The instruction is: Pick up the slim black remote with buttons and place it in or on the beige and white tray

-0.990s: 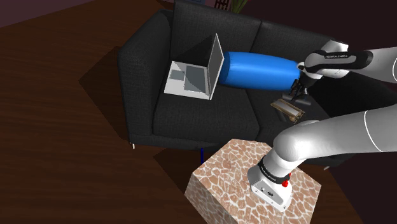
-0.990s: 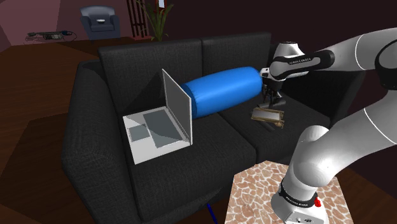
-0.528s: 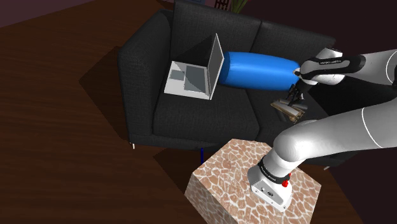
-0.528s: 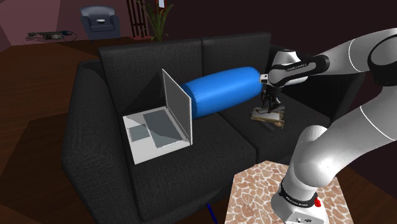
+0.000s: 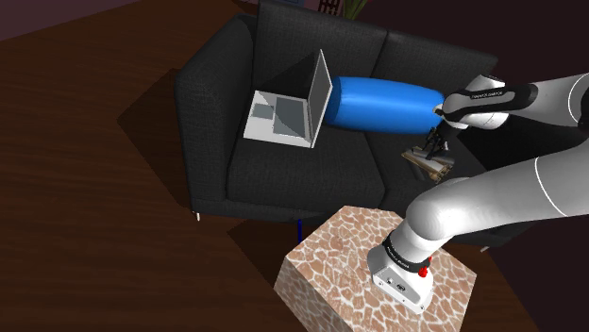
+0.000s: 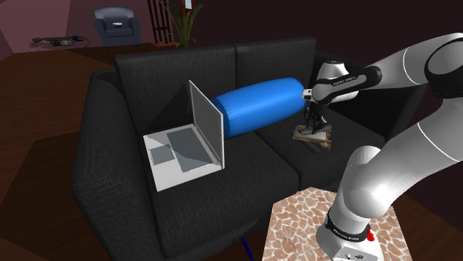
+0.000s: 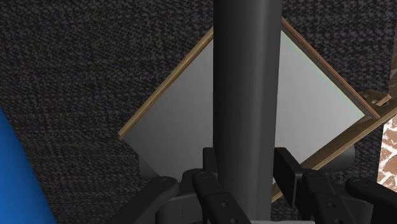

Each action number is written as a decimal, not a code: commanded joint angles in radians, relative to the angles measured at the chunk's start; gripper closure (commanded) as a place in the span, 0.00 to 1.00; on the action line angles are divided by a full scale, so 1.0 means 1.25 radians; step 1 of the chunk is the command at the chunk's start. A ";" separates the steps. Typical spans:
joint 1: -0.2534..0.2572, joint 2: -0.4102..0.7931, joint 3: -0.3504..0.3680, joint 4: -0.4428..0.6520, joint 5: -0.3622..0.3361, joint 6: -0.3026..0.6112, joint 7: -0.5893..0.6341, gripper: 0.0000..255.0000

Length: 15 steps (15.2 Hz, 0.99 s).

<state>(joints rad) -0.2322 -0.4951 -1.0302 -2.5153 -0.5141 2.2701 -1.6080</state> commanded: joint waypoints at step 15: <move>-0.040 -0.071 0.082 0.048 0.003 -0.124 0.009 0.00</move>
<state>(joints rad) -0.2821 -0.5839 -0.9281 -2.4568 -0.5100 2.1172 -1.5966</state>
